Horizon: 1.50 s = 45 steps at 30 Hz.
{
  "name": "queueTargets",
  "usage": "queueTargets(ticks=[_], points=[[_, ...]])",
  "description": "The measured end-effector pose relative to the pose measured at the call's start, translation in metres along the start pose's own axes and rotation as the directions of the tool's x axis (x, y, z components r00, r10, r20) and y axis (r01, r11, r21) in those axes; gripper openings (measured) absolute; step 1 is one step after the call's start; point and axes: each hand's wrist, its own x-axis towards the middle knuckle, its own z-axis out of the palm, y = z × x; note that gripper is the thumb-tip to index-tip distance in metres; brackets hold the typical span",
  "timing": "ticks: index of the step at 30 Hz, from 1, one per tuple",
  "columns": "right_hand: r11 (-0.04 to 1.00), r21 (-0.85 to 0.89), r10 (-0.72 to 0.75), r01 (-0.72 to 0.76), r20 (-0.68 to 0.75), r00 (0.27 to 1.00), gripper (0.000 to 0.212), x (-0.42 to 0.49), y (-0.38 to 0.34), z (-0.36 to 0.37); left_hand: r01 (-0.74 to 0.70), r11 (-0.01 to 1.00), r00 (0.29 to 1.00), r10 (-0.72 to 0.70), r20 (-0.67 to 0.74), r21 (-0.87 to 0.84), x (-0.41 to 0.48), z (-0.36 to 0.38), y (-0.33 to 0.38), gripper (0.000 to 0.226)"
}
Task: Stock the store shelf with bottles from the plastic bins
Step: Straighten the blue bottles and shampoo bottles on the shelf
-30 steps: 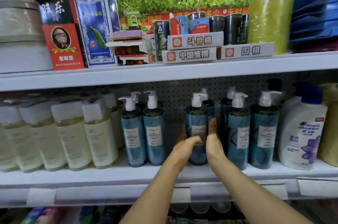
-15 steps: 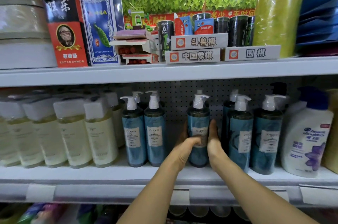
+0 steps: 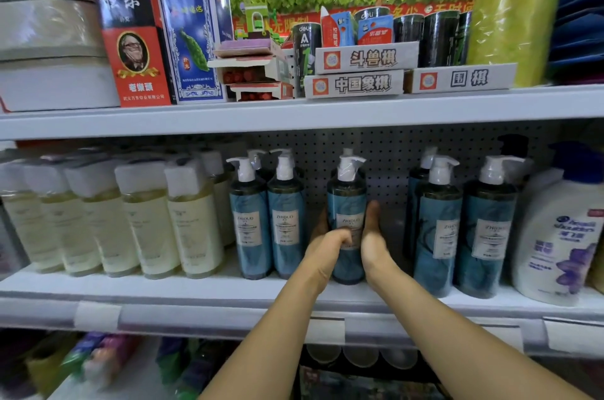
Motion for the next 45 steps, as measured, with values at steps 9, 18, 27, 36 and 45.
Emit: queueTargets(ticks=[9,18,27,36,45], points=[[1.0,-0.007,0.013,-0.013,0.009,1.0,0.129,0.02,0.021,-0.002,-0.322,0.912,0.933,0.351,-0.079,0.253,-0.021,-0.004,0.001,0.064],[0.992,-0.119,0.039,-0.045,-0.055,0.998,0.148,-0.004,0.003,0.002,-0.516,0.668,0.453,0.744,-0.49,0.536,-0.042,-0.058,-0.006,0.06],[0.99,-0.107,0.074,-0.088,-0.127,0.989,0.148,-0.011,0.002,0.011,-0.249,0.956,0.882,0.291,-0.372,0.156,-0.018,-0.113,-0.001,0.097],[0.988,-0.094,0.108,-0.122,-0.134,0.985,0.133,-0.011,-0.001,0.021,-0.228,0.973,0.913,0.221,-0.343,0.022,-0.002,-0.122,-0.002,0.049],[0.994,-0.094,0.047,-0.056,-0.088,0.995,0.147,-0.005,0.008,0.043,-0.25,0.968,0.919,0.229,-0.321,-0.026,0.003,-0.125,-0.007,0.047]])
